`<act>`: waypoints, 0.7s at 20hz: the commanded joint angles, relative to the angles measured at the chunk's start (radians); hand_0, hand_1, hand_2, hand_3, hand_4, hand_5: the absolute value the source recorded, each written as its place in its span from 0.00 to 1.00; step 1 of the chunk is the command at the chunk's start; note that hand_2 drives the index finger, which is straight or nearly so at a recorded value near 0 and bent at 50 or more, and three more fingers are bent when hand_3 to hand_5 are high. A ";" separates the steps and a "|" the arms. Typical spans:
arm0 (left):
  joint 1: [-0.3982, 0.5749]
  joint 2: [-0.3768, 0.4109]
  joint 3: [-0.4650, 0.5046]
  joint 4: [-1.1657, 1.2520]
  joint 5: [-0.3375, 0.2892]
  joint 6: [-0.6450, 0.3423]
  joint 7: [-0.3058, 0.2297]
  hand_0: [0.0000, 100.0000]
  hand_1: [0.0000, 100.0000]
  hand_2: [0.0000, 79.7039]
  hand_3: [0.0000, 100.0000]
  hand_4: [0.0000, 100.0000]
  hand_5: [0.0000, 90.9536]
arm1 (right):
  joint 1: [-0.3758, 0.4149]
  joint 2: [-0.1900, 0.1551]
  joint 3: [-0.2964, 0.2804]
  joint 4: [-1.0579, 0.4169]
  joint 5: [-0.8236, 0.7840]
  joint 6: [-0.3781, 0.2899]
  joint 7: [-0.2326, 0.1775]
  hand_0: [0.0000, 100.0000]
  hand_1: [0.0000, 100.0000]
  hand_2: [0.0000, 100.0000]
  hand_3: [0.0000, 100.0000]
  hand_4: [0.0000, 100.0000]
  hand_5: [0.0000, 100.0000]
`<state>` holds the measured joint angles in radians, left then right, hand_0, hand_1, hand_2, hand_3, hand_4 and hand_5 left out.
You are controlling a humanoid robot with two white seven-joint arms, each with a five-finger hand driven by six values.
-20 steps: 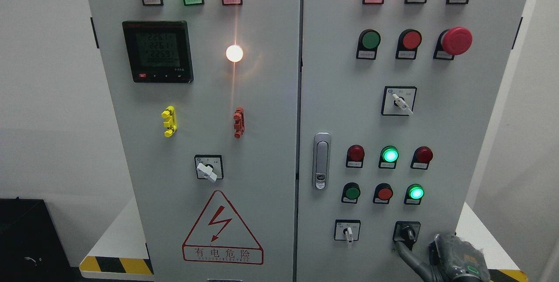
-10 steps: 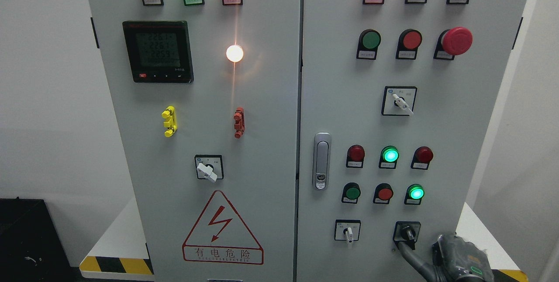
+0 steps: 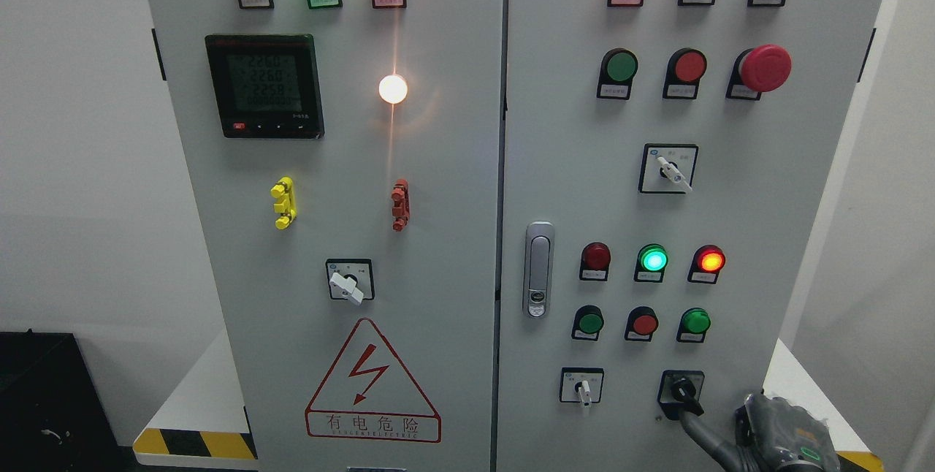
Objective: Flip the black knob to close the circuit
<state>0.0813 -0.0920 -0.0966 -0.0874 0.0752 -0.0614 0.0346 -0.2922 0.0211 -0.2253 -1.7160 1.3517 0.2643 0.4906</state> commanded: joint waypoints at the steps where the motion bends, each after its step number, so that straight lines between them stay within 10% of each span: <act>1: 0.000 0.000 0.000 0.000 0.000 0.000 0.001 0.12 0.56 0.00 0.00 0.00 0.00 | 0.001 0.020 -0.022 -0.010 -0.009 0.000 -0.003 0.00 0.00 0.90 1.00 0.92 0.91; 14: 0.000 0.000 0.000 0.000 0.000 0.000 0.001 0.12 0.56 0.00 0.00 0.00 0.00 | 0.008 0.063 -0.002 -0.036 -0.013 -0.045 -0.015 0.00 0.00 0.89 1.00 0.92 0.91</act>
<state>0.0813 -0.0921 -0.0966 -0.0874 0.0752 -0.0614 0.0346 -0.2885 0.0528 -0.2353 -1.7363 1.3389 0.2480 0.4787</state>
